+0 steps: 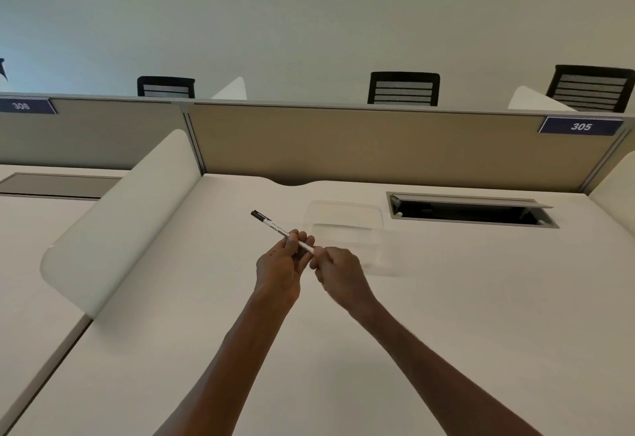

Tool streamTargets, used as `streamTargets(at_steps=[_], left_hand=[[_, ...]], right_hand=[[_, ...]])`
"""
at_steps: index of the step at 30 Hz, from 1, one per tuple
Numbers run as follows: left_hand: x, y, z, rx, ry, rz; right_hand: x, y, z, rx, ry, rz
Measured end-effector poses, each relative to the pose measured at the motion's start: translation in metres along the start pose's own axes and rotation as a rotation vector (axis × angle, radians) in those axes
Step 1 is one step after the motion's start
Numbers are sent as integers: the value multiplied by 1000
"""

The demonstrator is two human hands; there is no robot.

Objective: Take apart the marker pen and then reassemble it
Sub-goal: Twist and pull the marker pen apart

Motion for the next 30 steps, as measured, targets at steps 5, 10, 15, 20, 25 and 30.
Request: streamTargets(at_steps=[5, 10, 15, 20, 25, 30], left_hand=[[6, 2, 1, -103, -35, 50], [7, 4, 1, -110, -36, 104], [0, 6, 1, 31, -14, 113], [-1, 6, 4, 146, 48, 1], [-2, 5, -1, 136, 44, -61], [1, 1, -2, 31, 28, 28]], right_hand=[[-8, 3, -3, -412, -732, 571], [-7, 3, 2, -389, -779, 632], [-8, 0, 5, -59, -343, 393], [-14, 6, 6, 389, 592, -460], [-6, 4, 4, 402, 856, -675], [-14, 1, -1, -6, 8, 7]])
Point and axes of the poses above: each hand's wrist, its own y-axis away from the middle knuckle, its own z-axis out of the palm, x = y × z, the point moved 4 cm from there along -y, towards the middle knuckle, and after that the axes turned 4 degrees about z, right-handed, at the moved point
